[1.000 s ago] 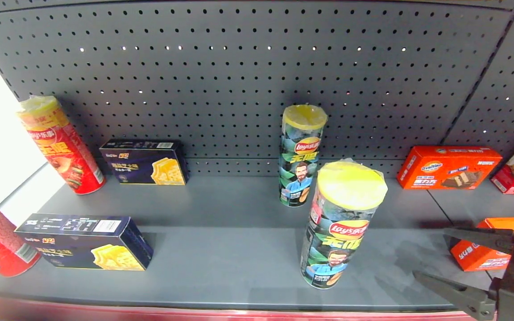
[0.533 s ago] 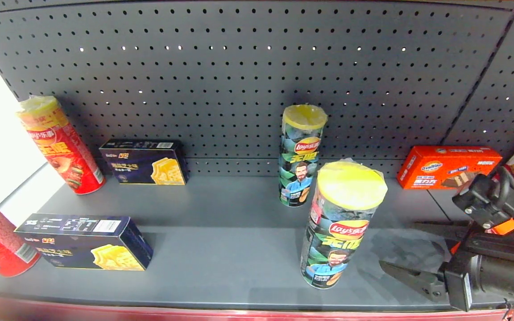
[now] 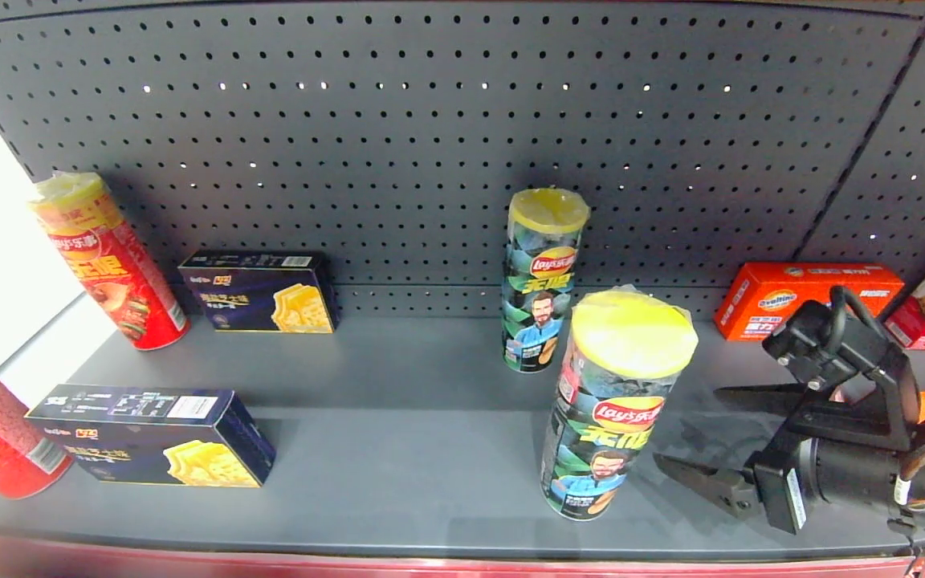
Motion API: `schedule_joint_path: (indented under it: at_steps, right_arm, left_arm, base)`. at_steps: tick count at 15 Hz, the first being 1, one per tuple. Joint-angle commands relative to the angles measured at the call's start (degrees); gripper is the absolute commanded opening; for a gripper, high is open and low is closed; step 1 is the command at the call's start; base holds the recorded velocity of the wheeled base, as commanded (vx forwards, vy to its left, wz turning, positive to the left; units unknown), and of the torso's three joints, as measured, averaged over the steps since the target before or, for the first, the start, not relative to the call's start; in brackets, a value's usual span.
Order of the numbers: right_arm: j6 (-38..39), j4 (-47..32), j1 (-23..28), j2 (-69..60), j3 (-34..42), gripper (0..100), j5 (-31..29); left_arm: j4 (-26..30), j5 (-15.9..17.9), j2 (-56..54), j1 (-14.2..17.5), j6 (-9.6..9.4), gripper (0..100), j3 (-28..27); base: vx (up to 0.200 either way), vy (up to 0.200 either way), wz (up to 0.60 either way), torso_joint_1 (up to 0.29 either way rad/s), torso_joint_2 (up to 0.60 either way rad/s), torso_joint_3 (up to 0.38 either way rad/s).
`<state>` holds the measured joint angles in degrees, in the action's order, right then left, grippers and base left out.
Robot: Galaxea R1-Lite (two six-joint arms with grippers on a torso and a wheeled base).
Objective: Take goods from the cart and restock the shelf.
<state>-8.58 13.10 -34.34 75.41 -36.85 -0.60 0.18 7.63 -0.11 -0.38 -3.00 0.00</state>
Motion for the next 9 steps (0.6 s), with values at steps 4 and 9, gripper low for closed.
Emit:
schedule_joint_path:
  at_steps: [4,9]
  right_arm:
    - [0.0,1.0,-1.3,3.3,-1.6,100,-0.5]
    - [0.0,1.0,-2.7,3.7,-2.2,100,-0.5]
  left_arm:
    - [0.0,0.0,0.1,-0.1,0.01,100,0.0]
    - [0.0,0.0,0.1,-0.1,0.01,100,0.0]
  base:
    - [0.0,0.0,0.0,0.0,0.0,0.0]
    - [0.0,0.0,0.0,0.0,0.0,0.0]
